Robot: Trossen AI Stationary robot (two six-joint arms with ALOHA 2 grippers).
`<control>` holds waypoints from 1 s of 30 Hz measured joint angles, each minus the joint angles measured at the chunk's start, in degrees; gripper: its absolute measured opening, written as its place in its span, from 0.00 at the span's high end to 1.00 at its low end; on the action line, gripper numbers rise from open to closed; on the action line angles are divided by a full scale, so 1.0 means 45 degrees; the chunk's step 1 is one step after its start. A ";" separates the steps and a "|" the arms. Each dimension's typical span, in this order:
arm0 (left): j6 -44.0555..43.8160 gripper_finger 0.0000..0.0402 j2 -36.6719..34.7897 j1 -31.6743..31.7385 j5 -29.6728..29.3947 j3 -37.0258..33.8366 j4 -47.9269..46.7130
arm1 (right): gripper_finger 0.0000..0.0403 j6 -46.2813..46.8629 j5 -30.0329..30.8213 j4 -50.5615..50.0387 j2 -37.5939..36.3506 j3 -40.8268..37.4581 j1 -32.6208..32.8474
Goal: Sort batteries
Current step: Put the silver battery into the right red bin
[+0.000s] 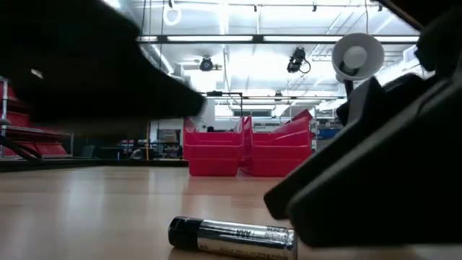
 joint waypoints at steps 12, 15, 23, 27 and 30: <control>0.0101 0.54 0.0381 0.0588 -0.0852 0.0124 -0.0838 | 0.60 -0.0073 0.0141 0.0066 0.0600 0.0041 -0.0089; 0.0093 0.54 0.0381 0.0717 -0.0690 0.0119 -0.1691 | 0.64 -0.0762 0.0134 -0.0009 0.0560 0.0033 -0.0098; 0.0772 0.54 0.0362 0.0867 0.0442 0.0114 -0.2036 | 0.86 -0.2299 -0.0471 -0.0118 0.0542 0.0029 -0.0203; 0.1146 0.54 0.0362 0.1159 0.0394 0.0114 -0.2116 | 0.98 -0.3264 -0.0735 -0.0135 0.0542 0.0029 -0.0401; 0.1474 0.54 0.0331 0.1480 0.0302 0.0110 -0.2141 | 0.99 -0.3585 -0.0381 -0.0227 0.0432 0.0026 -0.0543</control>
